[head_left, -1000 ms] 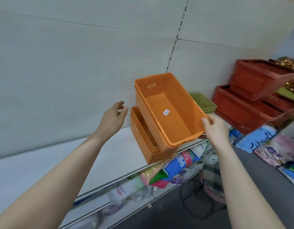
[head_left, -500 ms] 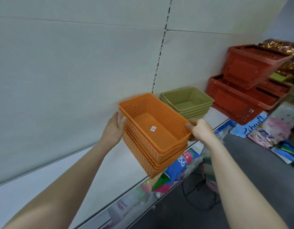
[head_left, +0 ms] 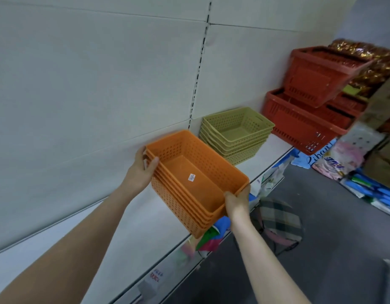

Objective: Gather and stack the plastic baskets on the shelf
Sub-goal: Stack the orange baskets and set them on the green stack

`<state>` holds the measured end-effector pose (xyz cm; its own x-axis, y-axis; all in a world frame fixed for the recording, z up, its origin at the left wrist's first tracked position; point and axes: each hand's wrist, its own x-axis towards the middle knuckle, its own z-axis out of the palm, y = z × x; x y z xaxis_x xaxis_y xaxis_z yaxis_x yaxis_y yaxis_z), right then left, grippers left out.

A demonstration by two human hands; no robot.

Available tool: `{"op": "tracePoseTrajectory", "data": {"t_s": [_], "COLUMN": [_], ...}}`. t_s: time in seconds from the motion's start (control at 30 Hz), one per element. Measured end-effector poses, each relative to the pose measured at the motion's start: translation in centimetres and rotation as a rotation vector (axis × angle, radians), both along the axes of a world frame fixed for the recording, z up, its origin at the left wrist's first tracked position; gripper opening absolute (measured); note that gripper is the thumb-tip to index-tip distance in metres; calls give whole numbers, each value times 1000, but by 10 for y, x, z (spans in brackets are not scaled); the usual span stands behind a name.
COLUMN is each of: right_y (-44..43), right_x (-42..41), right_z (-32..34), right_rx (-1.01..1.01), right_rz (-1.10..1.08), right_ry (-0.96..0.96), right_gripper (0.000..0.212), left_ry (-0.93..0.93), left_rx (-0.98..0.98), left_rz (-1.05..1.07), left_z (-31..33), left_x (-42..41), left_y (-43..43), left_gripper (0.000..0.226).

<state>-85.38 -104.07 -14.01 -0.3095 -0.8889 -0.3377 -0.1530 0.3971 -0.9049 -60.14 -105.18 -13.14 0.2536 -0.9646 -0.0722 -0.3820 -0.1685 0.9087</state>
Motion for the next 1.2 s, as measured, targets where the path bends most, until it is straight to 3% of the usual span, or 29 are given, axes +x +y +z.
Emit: {"op": "tracePoseTrajectory", "data": {"t_s": [0.07,0.2,0.3,0.33,0.43,0.53,0.7,0.83,1.0,1.2], "right_y": [-10,-30,-26,-20,-4,2,-6,-40,-99,-166], "right_x": [-13,-46,-58,-57,-51,-53,-89,-134,-196,-252], "right_z": [7,21,16,9,-5,0,46,103,172,213], "right_rx": [4,45,127,137,67,3,-162,-250,-314,-507], "right_rz": [102,192,155,169,155,114,244,258,308,373], "right_ry": [30,-35,-99,-115,-125,-210,-196,-221,-236,-248], "right_gripper": [53,61,80,77,29,36,39,16,23,23], "left_ry": [36,79,152,187,241,263,287,276,260,334], "left_rx": [-1,9,55,69,67,47,-62,-194,-331,-388], "left_rz": [27,86,42,42,63,58,33,78,78,56], "left_z": [-3,-13,-20,-21,-20,-12,32,90,159,186], "left_x": [-2,0,0,-1,-5,-12,-40,-79,-139,-210], "left_y": [3,12,19,20,24,32,46,40,5,-59], "left_gripper": [70,69,64,57,34,26,23,38,43,28]}}
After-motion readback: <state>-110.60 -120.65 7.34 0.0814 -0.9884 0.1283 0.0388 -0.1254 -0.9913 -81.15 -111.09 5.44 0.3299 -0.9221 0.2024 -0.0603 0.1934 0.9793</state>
